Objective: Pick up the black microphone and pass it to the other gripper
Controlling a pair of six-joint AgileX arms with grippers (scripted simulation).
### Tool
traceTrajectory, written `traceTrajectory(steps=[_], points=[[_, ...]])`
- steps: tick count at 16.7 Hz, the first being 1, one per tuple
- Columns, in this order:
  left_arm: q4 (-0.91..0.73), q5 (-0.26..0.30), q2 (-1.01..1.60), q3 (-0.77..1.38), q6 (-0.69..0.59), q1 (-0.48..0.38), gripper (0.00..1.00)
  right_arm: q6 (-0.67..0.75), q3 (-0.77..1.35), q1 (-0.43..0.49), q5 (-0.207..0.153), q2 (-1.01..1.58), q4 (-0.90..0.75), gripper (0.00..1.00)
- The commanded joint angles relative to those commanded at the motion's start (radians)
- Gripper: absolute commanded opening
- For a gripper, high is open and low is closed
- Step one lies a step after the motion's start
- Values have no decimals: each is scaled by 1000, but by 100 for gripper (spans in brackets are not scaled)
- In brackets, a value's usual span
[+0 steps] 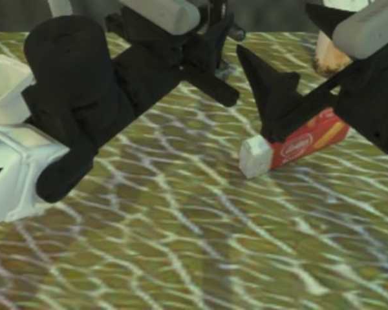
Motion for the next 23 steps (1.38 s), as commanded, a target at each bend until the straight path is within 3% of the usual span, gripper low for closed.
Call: traceTrajectory(steps=[8,16,22,23], points=[[0,0,0,0,0,0,0,0,25,13,-1,42,12,100],[0,0,0,0,0,0,0,0,314,22,11,389,64,100],[0,0,0,0,0,0,0,0,357,22,12,432,70,100],[0,0,0,0,0,0,0,0,357,22,12,432,70,92]])
